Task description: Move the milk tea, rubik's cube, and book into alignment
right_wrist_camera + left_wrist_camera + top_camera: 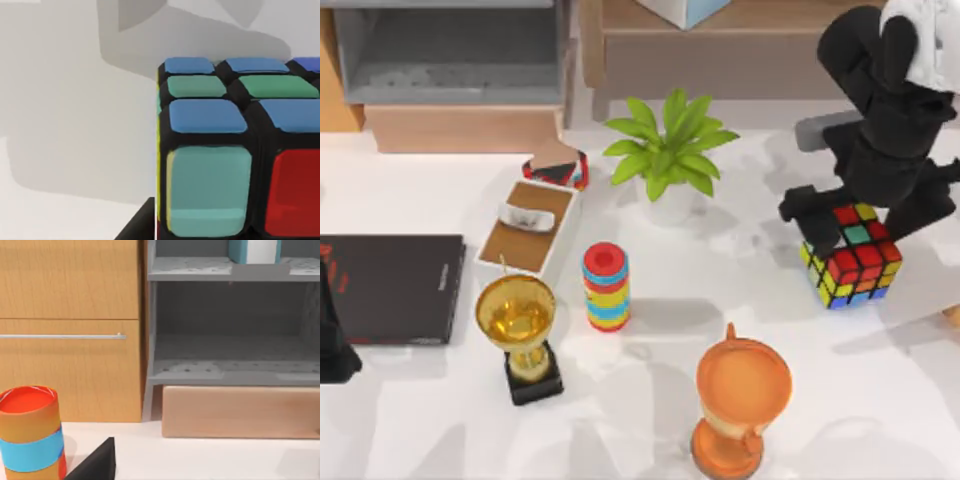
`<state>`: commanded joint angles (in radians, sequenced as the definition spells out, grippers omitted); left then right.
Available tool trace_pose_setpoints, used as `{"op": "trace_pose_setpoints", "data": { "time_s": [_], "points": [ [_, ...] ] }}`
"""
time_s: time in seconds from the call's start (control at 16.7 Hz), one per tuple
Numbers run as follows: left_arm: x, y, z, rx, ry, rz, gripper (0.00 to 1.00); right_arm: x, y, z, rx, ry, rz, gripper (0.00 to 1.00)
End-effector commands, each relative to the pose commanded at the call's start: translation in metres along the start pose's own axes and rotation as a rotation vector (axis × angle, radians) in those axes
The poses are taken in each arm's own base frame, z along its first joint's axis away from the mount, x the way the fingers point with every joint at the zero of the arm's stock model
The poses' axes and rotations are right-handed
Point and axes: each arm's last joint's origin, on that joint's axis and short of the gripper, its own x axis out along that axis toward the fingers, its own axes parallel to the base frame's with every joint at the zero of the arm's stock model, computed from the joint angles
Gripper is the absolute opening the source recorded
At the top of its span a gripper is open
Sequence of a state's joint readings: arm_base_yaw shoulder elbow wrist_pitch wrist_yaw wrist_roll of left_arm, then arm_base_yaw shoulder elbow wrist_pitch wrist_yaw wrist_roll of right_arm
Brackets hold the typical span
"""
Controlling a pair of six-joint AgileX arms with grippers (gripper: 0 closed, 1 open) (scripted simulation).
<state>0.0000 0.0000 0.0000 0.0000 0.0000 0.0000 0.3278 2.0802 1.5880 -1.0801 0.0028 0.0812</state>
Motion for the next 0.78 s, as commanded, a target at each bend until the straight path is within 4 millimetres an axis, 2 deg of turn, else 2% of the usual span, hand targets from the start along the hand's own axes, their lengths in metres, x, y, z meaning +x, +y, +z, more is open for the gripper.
{"op": "trace_pose_setpoints", "data": {
  "time_s": [0.18, 0.54, 0.78],
  "points": [
    [0.0, 0.0, 0.0, 0.0, 0.0, 0.0, 1.0, -0.015, 0.0, -0.001, 0.0, -0.003, 0.0, 0.0],
    [0.0, 0.0, 0.0, 0.0, 0.0, 0.0, 1.0, -0.017, 0.002, 0.0, -0.005, -0.017, -0.003, 0.0],
    [0.0, 0.0, 0.0, 0.0, 0.0, 0.0, 1.0, -0.047, 0.017, 0.001, -0.046, -0.23, -0.045, 0.0]
  ]
}}
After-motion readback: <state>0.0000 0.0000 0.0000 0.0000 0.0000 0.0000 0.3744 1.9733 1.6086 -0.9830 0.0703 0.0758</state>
